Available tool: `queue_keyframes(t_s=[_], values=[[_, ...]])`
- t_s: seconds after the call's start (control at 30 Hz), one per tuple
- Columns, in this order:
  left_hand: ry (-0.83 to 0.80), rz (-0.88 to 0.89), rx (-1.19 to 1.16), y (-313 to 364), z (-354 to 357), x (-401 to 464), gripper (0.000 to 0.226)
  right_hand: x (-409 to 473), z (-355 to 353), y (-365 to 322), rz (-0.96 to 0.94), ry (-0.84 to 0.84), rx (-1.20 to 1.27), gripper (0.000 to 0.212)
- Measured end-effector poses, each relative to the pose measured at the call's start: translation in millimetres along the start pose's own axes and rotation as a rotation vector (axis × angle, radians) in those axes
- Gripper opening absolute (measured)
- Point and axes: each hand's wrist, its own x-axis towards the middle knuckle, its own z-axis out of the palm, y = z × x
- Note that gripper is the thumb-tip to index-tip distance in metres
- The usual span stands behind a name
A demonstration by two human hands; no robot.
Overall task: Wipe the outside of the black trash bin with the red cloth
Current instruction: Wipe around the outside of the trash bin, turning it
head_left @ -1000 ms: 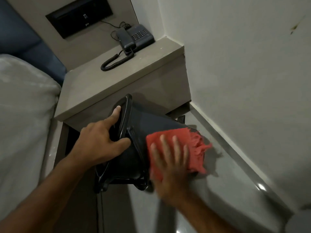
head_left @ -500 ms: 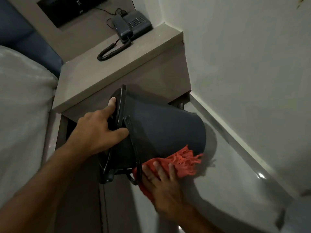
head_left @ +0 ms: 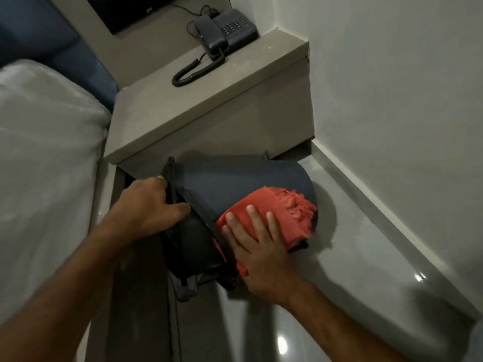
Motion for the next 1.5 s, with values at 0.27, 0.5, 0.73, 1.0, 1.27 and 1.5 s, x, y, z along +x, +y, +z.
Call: queue_keyframes(t_s=[0.27,0.5,0.73,1.0,1.27,1.5], values=[[-0.079,-0.057,-0.041,-13.6,9.8,-10.9,0.022,14.0,6.4,41.0,-0.724,-0.085,-0.273,0.039],[0.084,0.051,0.050,1.9,9.8,-0.6,0.046,33.5,-7.1,39.7,-0.260,-0.064,-0.056,0.067],[0.086,0.091,0.081,17.4,8.5,-12.7,0.076,3.3,-22.1,74.5,0.676,0.130,0.071,0.064],[0.144,0.231,0.177,42.4,10.1,-28.9,0.089,56.6,-49.8,41.2,0.654,0.180,0.388,0.063],[0.283,0.694,0.399,39.2,16.6,-53.7,0.058,10.1,-49.4,72.6,0.928,0.359,0.503,0.058],[0.289,0.931,0.426,33.2,27.3,-60.1,0.047,39.3,-51.5,60.4,1.067,0.410,1.324,0.046]])
